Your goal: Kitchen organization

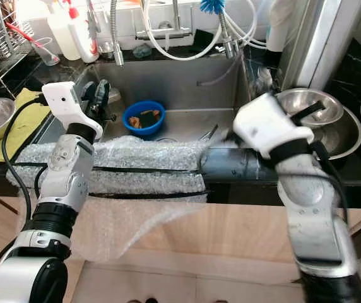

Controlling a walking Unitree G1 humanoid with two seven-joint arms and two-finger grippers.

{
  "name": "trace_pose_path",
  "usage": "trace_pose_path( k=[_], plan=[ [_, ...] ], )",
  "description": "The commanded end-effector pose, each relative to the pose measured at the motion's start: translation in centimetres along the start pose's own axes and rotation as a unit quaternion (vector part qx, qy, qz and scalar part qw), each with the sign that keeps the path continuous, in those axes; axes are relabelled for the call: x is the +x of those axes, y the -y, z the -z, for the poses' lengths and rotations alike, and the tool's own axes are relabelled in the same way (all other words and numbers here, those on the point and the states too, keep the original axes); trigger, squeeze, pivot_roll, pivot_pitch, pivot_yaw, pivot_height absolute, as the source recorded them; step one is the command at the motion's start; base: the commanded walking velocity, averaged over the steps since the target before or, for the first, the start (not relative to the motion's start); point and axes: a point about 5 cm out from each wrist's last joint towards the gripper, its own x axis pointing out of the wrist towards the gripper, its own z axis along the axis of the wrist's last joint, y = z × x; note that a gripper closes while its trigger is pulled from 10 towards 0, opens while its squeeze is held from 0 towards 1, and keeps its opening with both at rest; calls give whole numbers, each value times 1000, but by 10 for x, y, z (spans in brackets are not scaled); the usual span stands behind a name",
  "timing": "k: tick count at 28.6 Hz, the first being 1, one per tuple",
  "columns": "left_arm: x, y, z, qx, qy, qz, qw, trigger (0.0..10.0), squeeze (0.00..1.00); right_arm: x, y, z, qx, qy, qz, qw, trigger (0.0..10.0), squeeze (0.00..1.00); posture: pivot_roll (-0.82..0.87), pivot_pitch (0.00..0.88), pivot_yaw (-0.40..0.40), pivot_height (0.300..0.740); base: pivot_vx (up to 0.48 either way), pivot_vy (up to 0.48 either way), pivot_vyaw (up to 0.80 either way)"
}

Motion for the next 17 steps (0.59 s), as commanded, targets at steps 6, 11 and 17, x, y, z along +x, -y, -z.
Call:
trace_pose_path(
  k=[6, 11, 17],
  plan=[
    [2, 5, -4, -1, 9, 8, 1000, 10000, 0, 18, 7, 3, 302, -3, 101, 948, 10000, 0, -111, 98, 134, 740, 0, 0, 0],
    [1, 9, -5, 33, 12, 27, 999, 10000, 0, 27, 3, 15, 458, -26, 152, 876, 10000, 0, -104, 98, 131, 740, 0, 0, 0],
    [-1, 20, -4, 62, 12, 59, 996, 10000, 0, 38, -21, 15, 590, -36, 123, 797, 10000, 0, -95, 90, 127, 740, 0, 0, 0]
  ],
)
